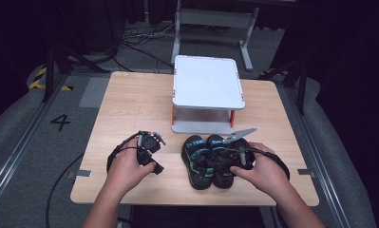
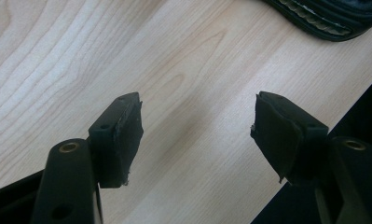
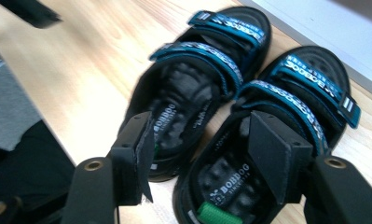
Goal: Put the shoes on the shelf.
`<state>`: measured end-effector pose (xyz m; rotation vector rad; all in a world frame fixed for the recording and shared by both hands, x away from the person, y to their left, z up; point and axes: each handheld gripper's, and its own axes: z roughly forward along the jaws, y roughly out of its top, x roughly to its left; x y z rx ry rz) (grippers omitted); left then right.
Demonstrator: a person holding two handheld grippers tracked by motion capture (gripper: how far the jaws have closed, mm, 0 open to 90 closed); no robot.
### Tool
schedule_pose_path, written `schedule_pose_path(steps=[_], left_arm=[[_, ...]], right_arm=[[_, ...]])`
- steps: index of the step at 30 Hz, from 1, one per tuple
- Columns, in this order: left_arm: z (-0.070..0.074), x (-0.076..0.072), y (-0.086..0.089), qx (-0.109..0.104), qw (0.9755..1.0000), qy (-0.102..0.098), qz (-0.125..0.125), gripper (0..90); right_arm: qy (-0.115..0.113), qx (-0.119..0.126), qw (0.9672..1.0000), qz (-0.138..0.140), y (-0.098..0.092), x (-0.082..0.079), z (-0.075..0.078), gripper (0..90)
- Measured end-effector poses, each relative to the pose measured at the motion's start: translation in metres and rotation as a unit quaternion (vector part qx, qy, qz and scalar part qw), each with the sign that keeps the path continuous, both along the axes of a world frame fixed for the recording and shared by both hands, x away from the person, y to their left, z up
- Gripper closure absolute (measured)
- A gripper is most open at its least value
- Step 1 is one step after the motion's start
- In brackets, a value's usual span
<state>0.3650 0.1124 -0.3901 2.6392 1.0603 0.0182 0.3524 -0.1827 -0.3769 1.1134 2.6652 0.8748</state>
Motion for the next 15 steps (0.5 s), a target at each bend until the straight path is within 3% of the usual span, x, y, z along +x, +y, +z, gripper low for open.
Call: schedule_pose_path(steps=[5,10,12,15], left_arm=[[-0.003,-0.004,0.002,0.002,1.0,0.004,0.004,33.5],[-0.003,-0.01,0.009,0.003,0.9999,0.002,0.016,33.6],[-0.003,-0.011,0.01,0.004,0.9999,0.002,0.014,33.7],[-0.003,-0.014,0.013,0.005,0.9998,0.002,0.021,33.7]], right_arm=[[0.016,-0.009,0.9993,-0.034,0.005,0.006,-0.008,41.3],[0.047,0.005,0.9976,-0.051,0.014,0.01,-0.012,40.1],[0.051,0.001,0.9972,-0.054,0.016,0.01,-0.014,40.4],[0.065,-0.024,0.9958,-0.059,0.02,0.012,-0.02,46.1]])
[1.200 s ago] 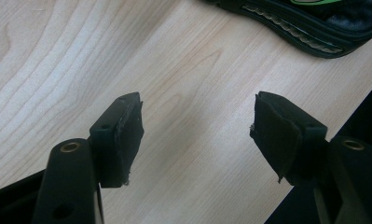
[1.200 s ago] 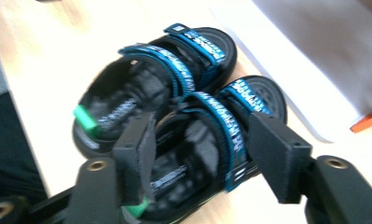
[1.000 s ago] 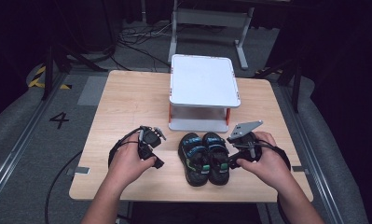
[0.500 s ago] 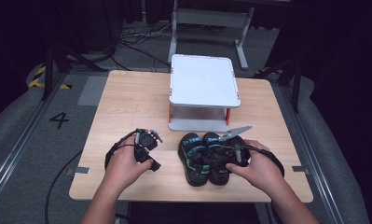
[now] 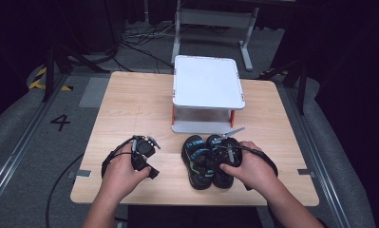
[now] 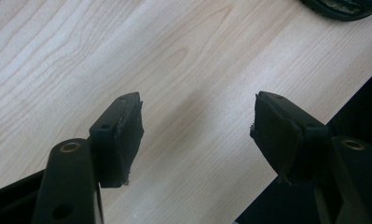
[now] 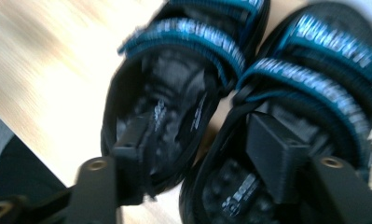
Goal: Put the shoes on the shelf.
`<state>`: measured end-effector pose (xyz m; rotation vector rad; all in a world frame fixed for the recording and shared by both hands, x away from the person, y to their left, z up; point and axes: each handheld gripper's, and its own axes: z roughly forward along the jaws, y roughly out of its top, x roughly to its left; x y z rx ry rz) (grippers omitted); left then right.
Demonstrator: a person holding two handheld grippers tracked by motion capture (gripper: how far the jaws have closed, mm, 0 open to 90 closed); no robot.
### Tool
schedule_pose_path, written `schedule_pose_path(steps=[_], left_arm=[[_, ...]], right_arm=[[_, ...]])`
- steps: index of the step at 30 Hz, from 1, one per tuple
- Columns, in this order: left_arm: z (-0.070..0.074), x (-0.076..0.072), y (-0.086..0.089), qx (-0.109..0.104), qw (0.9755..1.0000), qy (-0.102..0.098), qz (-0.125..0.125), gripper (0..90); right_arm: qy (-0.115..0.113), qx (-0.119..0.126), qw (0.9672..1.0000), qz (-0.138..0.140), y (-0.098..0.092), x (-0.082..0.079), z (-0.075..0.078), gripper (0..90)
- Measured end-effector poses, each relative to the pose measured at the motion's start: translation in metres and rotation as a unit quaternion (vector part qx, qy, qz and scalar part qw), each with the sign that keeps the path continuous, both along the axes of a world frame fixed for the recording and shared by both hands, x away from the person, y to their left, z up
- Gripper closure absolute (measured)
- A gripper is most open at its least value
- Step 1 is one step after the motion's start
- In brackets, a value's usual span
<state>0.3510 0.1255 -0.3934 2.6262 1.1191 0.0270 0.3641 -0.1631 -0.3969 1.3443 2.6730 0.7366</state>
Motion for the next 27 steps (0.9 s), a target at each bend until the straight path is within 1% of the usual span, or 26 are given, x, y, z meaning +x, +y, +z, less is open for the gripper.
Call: schedule_pose_path(steps=[1,2,4,8,10,14,16,17,19,21,23,24,26,27], left_arm=[[0.0,-0.001,0.001,-0.001,1.0,0.0,0.002,33.7],[0.0,-0.001,0.002,0.0,1.0,-0.001,0.001,33.8],[-0.001,-0.003,0.003,-0.002,1.0,0.0,0.005,33.8],[-0.002,-0.004,0.004,0.001,1.0,0.004,0.007,33.9],[-0.002,-0.004,0.004,0.001,1.0,0.001,0.007,33.9],[-0.002,-0.004,0.003,-0.001,1.0,0.004,0.008,33.9],[-0.002,-0.003,0.003,-0.002,1.0,0.001,0.003,34.0],[-0.002,-0.003,0.003,-0.003,1.0,0.001,0.004,34.0],[-0.001,-0.002,0.003,-0.004,1.0,0.0,0.004,34.1],[0.0,-0.001,0.003,-0.004,1.0,-0.001,0.004,34.2],[0.0,0.0,0.002,-0.005,1.0,-0.003,0.002,34.2],[0.001,0.001,0.001,-0.006,1.0,-0.005,0.0,34.2],[0.002,0.001,0.0,-0.009,1.0,-0.002,-0.001,34.3],[0.003,0.003,0.0,-0.008,0.9999,-0.005,-0.007,34.3]], right_arm=[[0.011,-0.007,0.9999,0.001,0.001,-0.001,-0.002,47.2],[0.011,-0.015,0.9998,0.003,0.003,-0.002,-0.004,48.9],[0.003,-0.036,0.9992,0.019,0.006,-0.001,-0.004,54.3],[0.021,-0.045,0.9983,0.032,0.007,0.004,-0.007,64.0],[0.024,-0.049,0.9978,0.038,0.007,0.007,-0.008,67.8],[0.022,-0.062,0.9965,0.051,0.008,0.009,-0.008,75.5],[0.024,-0.066,0.9963,0.049,0.008,0.01,-0.008,80.2],[0.03,-0.066,0.9966,0.039,0.009,0.011,-0.008,81.7],[0.044,-0.061,0.9967,0.03,0.007,0.013,-0.007,82.6],[0.041,-0.061,0.9972,0.015,0.006,0.014,-0.007,83.1],[0.037,-0.059,0.9975,0.008,0.003,0.014,-0.006,83.2],[0.036,-0.055,0.9978,0.006,0.002,0.015,-0.005,83.3],[0.038,-0.047,0.9982,0.002,-0.001,0.017,0.0,83.3],[0.037,-0.045,0.9983,0.001,-0.002,0.018,0.003,83.3]])
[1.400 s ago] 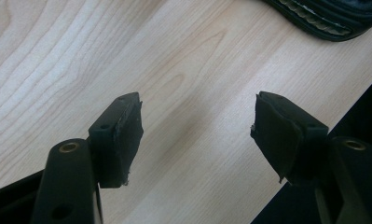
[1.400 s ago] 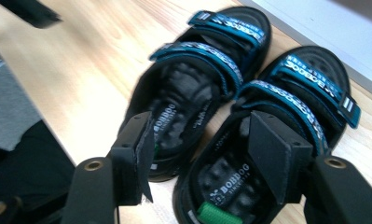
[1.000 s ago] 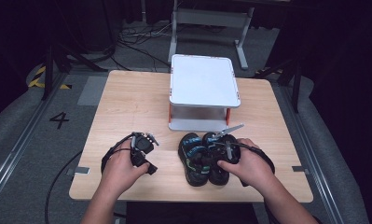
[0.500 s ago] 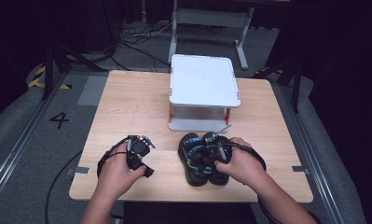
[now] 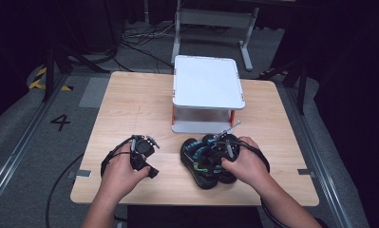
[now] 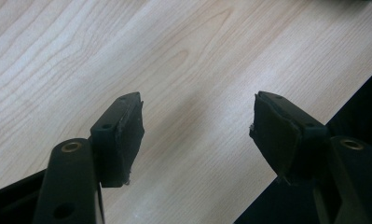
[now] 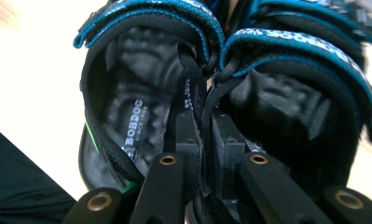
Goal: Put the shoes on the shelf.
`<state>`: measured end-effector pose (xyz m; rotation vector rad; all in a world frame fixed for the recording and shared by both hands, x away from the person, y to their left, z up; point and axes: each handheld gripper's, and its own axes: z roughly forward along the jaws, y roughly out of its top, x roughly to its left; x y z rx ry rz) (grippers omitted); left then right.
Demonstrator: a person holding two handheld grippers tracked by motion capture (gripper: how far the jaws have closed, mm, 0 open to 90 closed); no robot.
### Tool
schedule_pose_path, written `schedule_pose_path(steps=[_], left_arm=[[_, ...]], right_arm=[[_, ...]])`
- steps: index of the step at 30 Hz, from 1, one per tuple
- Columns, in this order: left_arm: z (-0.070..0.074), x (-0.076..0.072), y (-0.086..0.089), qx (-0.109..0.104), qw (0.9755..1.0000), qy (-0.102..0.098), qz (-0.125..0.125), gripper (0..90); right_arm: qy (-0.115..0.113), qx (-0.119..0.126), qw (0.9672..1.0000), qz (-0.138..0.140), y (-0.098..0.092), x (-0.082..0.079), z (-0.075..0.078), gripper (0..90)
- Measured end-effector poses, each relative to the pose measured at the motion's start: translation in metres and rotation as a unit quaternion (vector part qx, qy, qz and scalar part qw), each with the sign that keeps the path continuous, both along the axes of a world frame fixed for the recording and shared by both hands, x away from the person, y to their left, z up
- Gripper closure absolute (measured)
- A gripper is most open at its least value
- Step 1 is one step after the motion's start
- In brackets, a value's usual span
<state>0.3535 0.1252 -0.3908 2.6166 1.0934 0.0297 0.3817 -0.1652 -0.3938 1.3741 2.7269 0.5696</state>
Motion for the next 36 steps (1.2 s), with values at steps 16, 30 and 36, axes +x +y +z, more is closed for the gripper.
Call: schedule_pose_path(steps=[16,30,36], left_arm=[[0.005,0.008,-0.002,-0.01,0.9999,-0.006,-0.012,34.4],[0.013,0.013,0.001,-0.022,0.9994,-0.018,-0.019,34.6],[0.013,0.015,0.001,-0.024,0.9993,-0.016,-0.023,34.6]], right_arm=[[-0.08,0.046,0.9924,-0.081,0.006,0.062,0.028,83.2],[-0.143,0.039,0.9777,-0.149,0.027,0.101,0.01,83.1],[-0.159,0.023,0.9722,-0.17,0.037,0.107,0.004,83.1]])
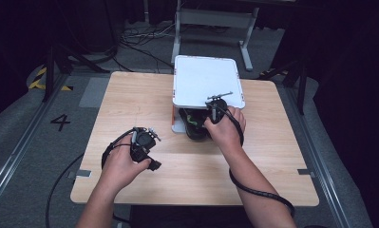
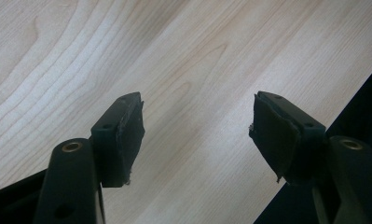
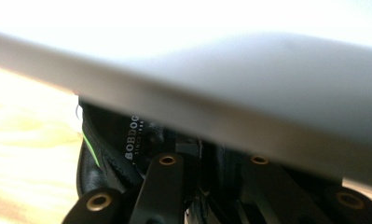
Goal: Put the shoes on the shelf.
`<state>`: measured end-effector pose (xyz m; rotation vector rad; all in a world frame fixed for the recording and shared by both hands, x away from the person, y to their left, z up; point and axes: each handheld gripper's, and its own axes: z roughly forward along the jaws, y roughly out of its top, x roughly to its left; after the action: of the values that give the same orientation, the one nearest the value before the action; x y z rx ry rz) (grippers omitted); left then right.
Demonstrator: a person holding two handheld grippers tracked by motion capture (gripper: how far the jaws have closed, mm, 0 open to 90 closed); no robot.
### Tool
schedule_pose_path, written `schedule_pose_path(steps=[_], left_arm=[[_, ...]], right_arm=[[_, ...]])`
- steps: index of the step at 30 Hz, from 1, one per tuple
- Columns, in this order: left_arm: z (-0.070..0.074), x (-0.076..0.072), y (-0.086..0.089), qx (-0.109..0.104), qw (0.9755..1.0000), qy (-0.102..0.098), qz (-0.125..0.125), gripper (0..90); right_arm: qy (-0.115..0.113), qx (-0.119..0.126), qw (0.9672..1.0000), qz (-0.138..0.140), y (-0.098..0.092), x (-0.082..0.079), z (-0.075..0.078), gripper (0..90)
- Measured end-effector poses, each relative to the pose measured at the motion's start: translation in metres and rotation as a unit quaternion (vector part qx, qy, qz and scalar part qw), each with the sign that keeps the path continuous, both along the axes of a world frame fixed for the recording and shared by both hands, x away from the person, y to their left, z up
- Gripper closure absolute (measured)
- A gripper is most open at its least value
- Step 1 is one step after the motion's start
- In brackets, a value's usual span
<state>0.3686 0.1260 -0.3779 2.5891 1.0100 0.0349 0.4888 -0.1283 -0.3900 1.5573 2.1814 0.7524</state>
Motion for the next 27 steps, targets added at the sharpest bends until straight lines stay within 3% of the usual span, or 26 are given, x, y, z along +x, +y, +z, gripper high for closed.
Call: schedule_pose_path(steps=[3,8,9,11,13,15,21,25,27], left_arm=[[0.001,0.0,-0.001,-0.003,1.0,0.0,-0.001,34.8],[0.001,0.001,-0.002,-0.003,1.0,0.001,-0.002,34.8],[0.001,0.002,-0.002,-0.003,1.0,0.0,-0.002,34.8],[0.0,0.002,-0.004,-0.003,1.0,0.001,-0.006,34.8],[-0.001,0.003,-0.005,-0.005,1.0,0.001,-0.007,34.8],[-0.002,0.004,-0.005,-0.005,1.0,0.002,-0.005,34.8],[-0.004,0.008,-0.008,-0.012,0.9999,0.002,0.004,34.6],[-0.004,0.012,-0.013,-0.013,0.9999,0.0,0.007,33.5],[-0.004,0.016,-0.018,-0.02,0.9997,-0.008,0.012,33.1]], right_arm=[[0.008,0.003,0.9999,-0.009,0.003,0.004,-0.004,83.0],[-0.002,-0.001,0.9997,-0.023,0.009,0.005,-0.008,82.8],[-0.023,-0.003,0.9996,-0.017,0.01,0.006,-0.009,82.8],[-0.072,0.011,0.9973,0.004,0.009,0.006,-0.013,59.7],[-0.08,0.038,0.9959,0.016,0.009,0.006,-0.014,45.9],[-0.063,0.055,0.9963,0.022,0.006,0.003,-0.01,40.4],[-0.043,0.079,0.9946,0.052,-0.011,-0.01,0.006,35.7],[-0.056,0.086,0.9921,0.072,-0.028,-0.019,0.014,37.9],[-0.078,0.083,0.9892,0.093,-0.042,-0.03,0.021,37.6]])
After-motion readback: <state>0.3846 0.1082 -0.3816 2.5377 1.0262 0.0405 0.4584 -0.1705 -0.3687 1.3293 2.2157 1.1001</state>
